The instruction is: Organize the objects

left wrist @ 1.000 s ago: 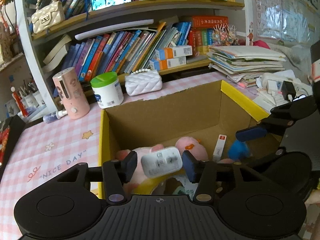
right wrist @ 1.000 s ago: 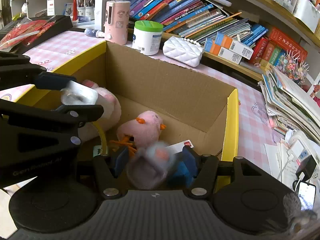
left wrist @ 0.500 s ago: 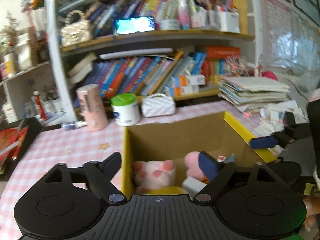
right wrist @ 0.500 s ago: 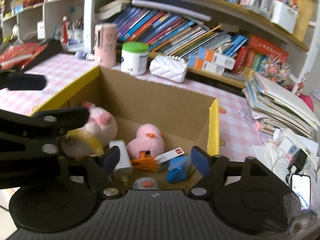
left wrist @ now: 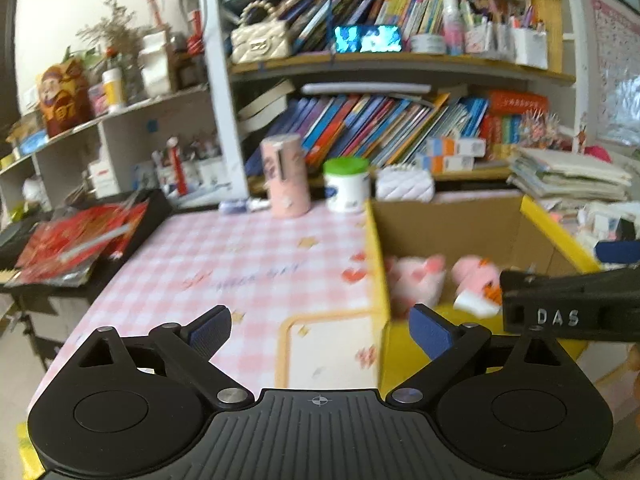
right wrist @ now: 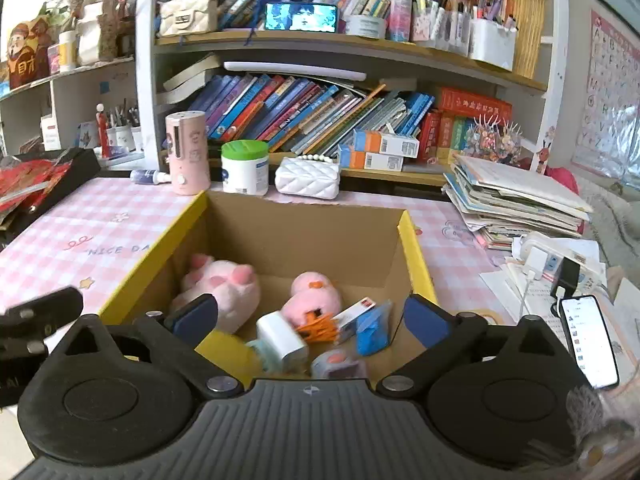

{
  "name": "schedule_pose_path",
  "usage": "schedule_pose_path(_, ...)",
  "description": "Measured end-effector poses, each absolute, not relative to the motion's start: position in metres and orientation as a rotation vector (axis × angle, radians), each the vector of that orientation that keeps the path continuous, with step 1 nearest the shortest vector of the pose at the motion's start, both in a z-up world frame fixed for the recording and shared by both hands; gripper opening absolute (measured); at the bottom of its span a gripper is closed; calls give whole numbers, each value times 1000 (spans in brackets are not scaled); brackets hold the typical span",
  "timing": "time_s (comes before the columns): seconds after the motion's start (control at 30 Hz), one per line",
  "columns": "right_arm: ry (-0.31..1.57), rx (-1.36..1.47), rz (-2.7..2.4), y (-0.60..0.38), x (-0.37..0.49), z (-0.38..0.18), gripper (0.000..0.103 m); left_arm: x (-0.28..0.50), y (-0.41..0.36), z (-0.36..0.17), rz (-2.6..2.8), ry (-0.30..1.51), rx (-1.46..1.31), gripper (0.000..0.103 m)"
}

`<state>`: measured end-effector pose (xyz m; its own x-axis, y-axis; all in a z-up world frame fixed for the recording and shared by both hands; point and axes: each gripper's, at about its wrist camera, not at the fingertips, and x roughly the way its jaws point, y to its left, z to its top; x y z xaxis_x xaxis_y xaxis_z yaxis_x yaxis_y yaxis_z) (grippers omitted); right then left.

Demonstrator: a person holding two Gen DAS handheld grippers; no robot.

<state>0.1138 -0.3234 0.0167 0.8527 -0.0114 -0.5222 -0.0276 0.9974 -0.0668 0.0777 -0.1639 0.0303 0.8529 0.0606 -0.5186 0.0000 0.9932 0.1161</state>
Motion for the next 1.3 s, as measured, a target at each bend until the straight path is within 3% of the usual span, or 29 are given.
schedule_pose_path(0.37, 594, -106, -26, -276, 67, 7, 103, 33, -129, 16, 91, 613, 109, 98)
schedule_pose_path(0.47, 611, -103, -30, -266, 55, 4, 103, 22, -121, 15, 115, 605, 111, 103)
schedule_pose_path(1.3, 710, -138, -75, -219, -1, -21, 103, -24, -82, -3, 206, 689, 76, 103)
